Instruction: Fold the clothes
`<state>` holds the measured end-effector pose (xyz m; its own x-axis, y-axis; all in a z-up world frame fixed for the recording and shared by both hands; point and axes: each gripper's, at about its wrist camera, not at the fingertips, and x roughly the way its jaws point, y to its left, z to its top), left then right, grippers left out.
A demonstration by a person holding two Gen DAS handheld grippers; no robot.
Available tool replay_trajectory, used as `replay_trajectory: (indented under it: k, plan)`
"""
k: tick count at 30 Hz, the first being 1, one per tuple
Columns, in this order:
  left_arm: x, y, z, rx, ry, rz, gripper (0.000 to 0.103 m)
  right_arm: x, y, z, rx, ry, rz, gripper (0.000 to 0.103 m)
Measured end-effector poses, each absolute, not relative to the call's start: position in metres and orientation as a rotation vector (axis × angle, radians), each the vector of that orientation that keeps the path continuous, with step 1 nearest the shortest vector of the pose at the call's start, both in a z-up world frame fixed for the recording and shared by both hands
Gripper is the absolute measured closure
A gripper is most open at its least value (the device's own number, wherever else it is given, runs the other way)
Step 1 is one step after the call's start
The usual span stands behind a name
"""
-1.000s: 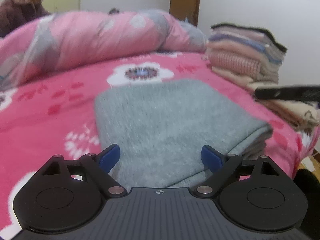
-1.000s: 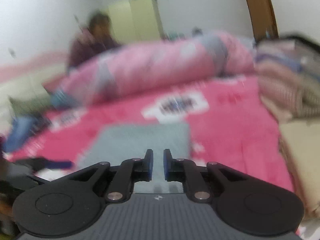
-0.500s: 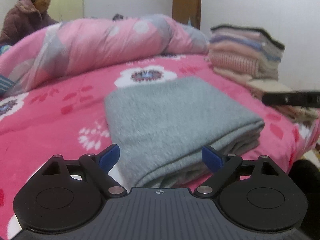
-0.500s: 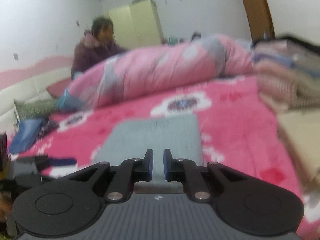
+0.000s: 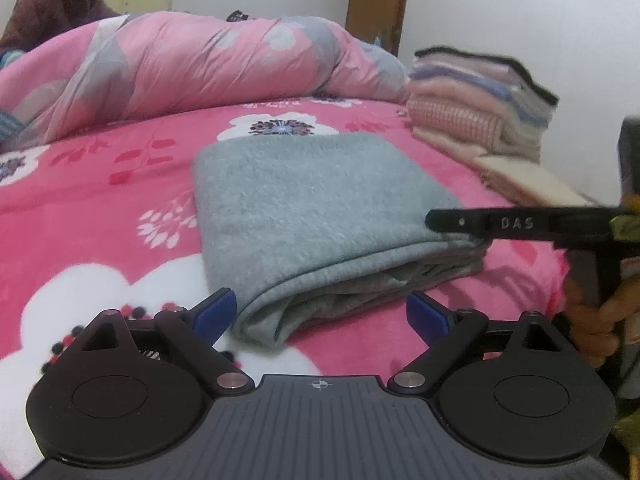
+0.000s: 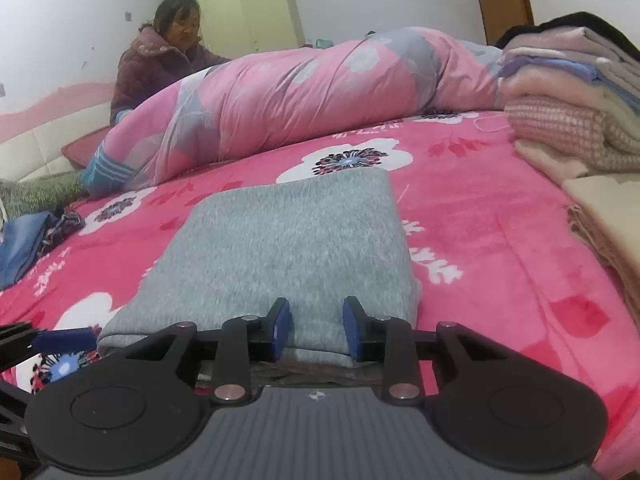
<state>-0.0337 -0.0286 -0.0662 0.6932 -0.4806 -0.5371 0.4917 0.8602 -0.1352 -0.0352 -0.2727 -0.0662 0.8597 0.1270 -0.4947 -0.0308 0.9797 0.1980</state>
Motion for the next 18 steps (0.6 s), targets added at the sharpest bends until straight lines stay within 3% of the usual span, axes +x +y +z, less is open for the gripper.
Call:
replay_trajectory:
  k: [15, 18]
  plan:
    - [0.015, -0.041, -0.037, 0.025, 0.445, -0.485, 0.009, -0.042, -0.265, -0.07, 0.174, 0.49, 0.061, 0.068]
    - [0.02, -0.052, -0.056, 0.061, 0.505, -0.526, 0.016, -0.041, -0.264, -0.067, 0.157, 0.497, 0.056, 0.068]
